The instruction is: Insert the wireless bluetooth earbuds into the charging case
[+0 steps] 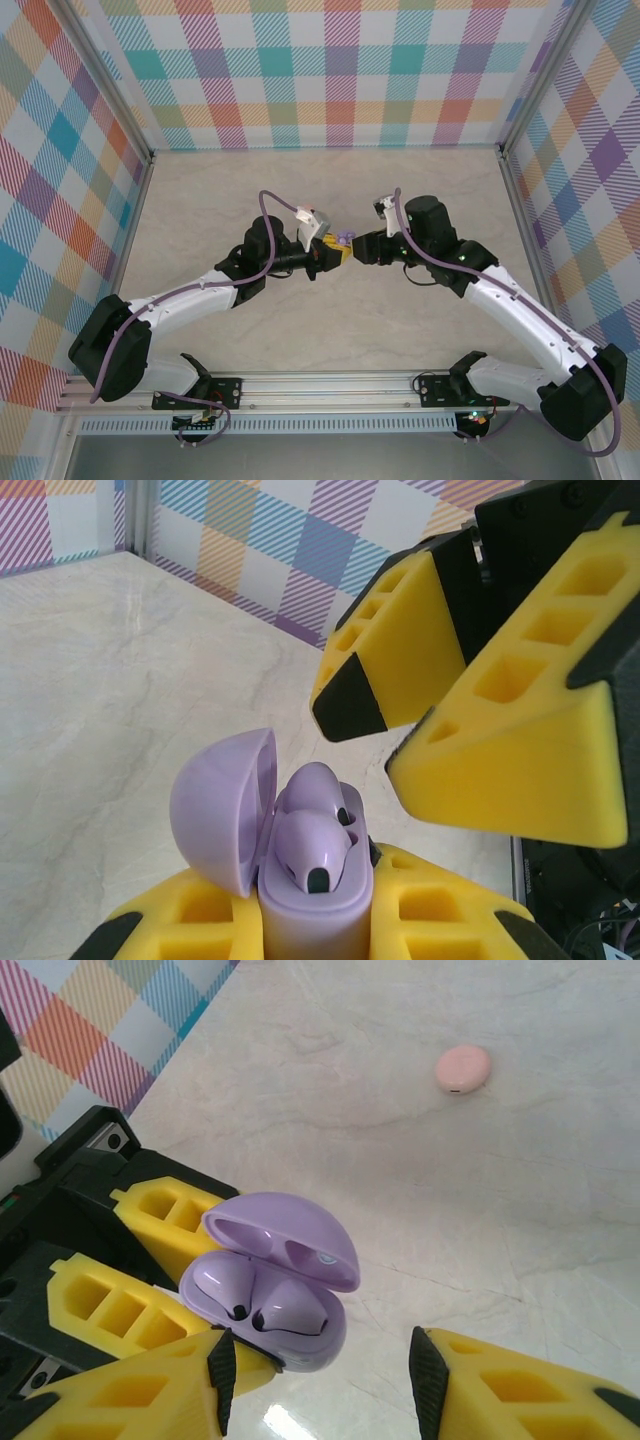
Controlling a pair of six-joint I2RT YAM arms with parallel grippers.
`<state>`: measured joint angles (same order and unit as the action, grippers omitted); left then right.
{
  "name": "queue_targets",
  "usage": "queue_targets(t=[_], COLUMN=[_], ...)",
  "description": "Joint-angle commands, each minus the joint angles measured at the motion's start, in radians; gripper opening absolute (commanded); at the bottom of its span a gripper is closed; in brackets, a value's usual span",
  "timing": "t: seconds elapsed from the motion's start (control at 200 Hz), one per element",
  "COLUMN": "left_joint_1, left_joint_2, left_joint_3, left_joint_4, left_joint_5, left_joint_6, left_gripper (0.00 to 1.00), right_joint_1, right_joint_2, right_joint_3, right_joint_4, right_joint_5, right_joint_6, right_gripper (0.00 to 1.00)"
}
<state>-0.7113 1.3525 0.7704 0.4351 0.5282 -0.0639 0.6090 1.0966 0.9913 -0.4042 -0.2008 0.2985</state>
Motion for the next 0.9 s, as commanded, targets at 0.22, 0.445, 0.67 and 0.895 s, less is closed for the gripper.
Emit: queue_targets(t=[0.22, 0.445, 0.67, 0.895], left_joint_1=[-0.016, -0.016, -0.017, -0.017], left_joint_2=[-0.063, -0.066, -0.059, -0.054], left_joint_3=[0.023, 0.028, 0.030, 0.036], left_joint_4=[-0.018, -0.002, 0.064, 0.084], left_joint_5=[0.002, 0.091, 0.184, 0.231], left_joint_6=[0.039, 0.052, 0.036, 0.036], left_gripper=[0.00, 0.00, 0.00, 0.00], right_joint_1=[-0.014, -0.100, -0.154, -0.173], right_joint_2=[-0.044, -0.002, 0.035, 0.049], right_joint_3=[0.024, 0.027, 0.018, 0.010], right_joint_4=[-0.077, -0.077, -0.032, 0.008], right_joint_5=[0.155, 0.029, -0.188, -0.271], right_joint_6=[-0.018, -0.054, -0.107, -0.114], right_gripper=[0.51, 0.42, 0.31, 0.28])
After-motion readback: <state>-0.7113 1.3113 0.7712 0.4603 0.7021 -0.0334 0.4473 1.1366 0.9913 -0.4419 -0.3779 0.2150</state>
